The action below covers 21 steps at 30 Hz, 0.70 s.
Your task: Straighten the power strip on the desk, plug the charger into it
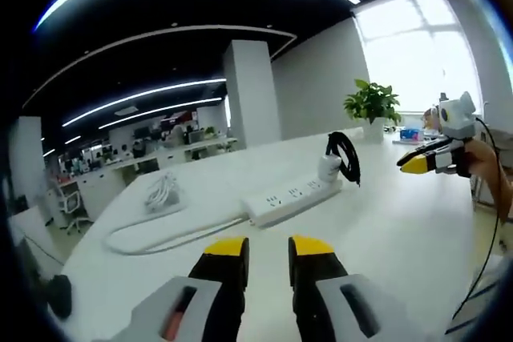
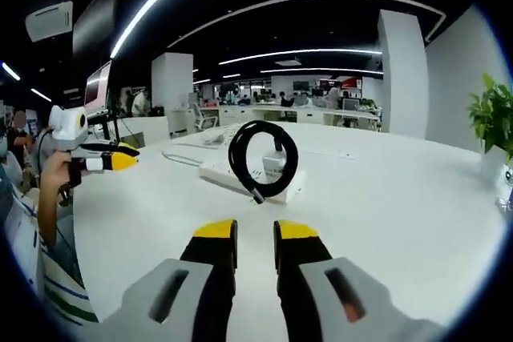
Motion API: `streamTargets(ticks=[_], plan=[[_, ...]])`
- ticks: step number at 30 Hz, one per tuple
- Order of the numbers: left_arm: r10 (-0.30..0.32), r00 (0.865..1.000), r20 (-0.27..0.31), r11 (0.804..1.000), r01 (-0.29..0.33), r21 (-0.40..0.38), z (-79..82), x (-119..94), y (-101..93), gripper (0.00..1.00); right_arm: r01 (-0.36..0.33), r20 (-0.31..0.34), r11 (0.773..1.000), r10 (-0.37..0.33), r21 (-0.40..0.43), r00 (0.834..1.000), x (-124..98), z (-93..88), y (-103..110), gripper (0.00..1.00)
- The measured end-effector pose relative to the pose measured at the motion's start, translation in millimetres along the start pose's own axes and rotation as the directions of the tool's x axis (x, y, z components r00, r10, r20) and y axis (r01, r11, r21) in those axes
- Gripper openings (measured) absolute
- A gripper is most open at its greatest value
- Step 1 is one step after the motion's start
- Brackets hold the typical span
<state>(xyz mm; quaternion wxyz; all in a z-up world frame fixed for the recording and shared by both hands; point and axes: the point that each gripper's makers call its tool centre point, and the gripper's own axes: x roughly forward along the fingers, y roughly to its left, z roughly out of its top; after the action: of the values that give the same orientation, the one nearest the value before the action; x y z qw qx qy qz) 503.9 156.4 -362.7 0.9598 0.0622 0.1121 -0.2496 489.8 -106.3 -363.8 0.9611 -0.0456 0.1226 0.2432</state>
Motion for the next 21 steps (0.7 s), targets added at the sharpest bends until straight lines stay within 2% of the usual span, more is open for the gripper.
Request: streamTargets(ticks=[3, 7, 11, 16, 21], plan=[[-0.014, 1.0, 0.005, 1.0, 0.014, -0.017, -1.4, -4.5, -5.0, 0.2, 0.004, -0.002, 1.0, -0.004, 0.018, 1.0, -6.0, -1.9, 1.2, 0.2], [0.004, 1.0, 0.0, 1.0, -0.004, 0.003, -3.7, -11.5, -6.8, 0.21, 0.013, -0.001, 1.0, -0.013, 0.027, 1.0, -12.8, -3.4, 1.4, 0.2], [-0.022, 1.0, 0.012, 1.0, 0.022, -0.007, -0.9, -18.3, -14.2, 0.22, 0.033, 0.0, 0.999, -0.033, 0.029, 0.999, -22.2, -4.2, 0.6, 0.2], [-0.019, 1.0, 0.011, 1.0, 0.019, 0.019, -1.4, -25.2, -22.8, 0.24, 0.006, -0.001, 0.999, -0.006, 0.044, 1.0, -30.6, -4.9, 14.0, 0.2], [-0.036, 0.999, 0.005, 0.999, 0.036, 0.008, -6.5, -27.2, -29.1, 0.24, 0.0, 0.003, 0.999, 0.0, 0.044, 1.0, -37.1, -5.1, 21.5, 0.22]])
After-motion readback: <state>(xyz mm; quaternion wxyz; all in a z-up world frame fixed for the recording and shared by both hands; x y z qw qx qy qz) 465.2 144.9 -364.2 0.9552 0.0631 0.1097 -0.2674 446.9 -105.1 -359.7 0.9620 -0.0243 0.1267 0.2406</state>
